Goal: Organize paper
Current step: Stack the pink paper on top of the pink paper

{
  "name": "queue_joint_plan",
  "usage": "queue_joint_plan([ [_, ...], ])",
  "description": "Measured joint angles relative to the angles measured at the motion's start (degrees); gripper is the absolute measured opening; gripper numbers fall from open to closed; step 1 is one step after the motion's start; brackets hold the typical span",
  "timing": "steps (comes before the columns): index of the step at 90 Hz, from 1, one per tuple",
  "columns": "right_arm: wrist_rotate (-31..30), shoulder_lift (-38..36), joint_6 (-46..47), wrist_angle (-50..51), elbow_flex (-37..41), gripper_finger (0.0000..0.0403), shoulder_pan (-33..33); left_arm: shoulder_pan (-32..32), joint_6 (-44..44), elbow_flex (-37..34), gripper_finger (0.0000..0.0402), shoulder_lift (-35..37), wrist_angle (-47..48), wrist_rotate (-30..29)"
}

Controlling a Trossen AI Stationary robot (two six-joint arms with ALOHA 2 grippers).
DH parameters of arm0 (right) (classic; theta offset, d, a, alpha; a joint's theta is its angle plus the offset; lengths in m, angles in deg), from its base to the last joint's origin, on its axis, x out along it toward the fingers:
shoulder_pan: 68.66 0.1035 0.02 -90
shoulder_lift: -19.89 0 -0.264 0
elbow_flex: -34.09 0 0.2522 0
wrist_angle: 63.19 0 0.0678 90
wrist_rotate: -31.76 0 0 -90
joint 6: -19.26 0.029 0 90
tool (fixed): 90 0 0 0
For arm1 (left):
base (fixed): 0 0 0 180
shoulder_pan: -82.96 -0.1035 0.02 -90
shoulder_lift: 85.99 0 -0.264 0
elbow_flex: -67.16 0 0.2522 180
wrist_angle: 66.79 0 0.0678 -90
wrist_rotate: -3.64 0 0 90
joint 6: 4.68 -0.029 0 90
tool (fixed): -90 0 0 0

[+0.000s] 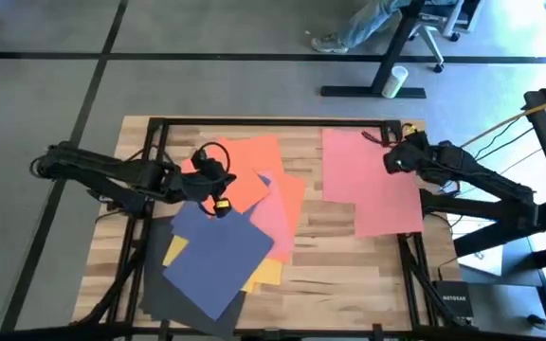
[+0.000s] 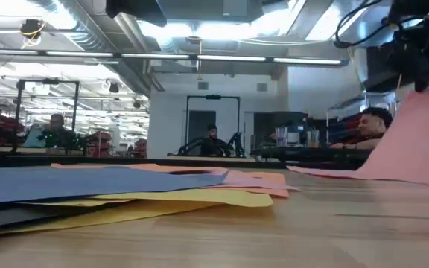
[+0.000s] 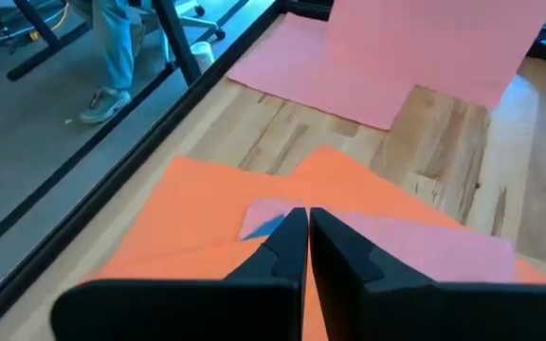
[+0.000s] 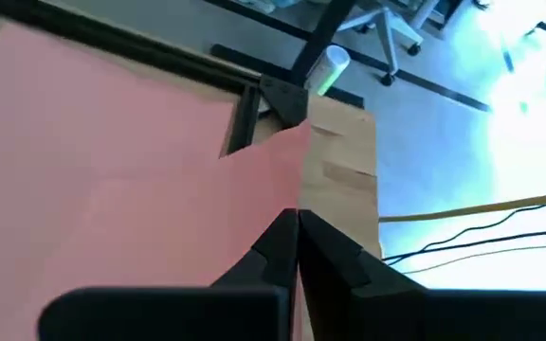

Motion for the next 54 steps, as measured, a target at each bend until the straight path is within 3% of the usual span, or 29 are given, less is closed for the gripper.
queue_joint_plan([
  [24,5.48,5.74,-8.11,-7.18,0.29,0.0000,-9.74,0.00,0.55,0.00,0.0000,-2.41,-0.34,-0.01],
  [54,12.19,12.94,-18.49,-30.79,0.18,0.0000,-15.13,0.09,2.14,0.00,0.0000,-3.16,-0.41,-0.38],
])
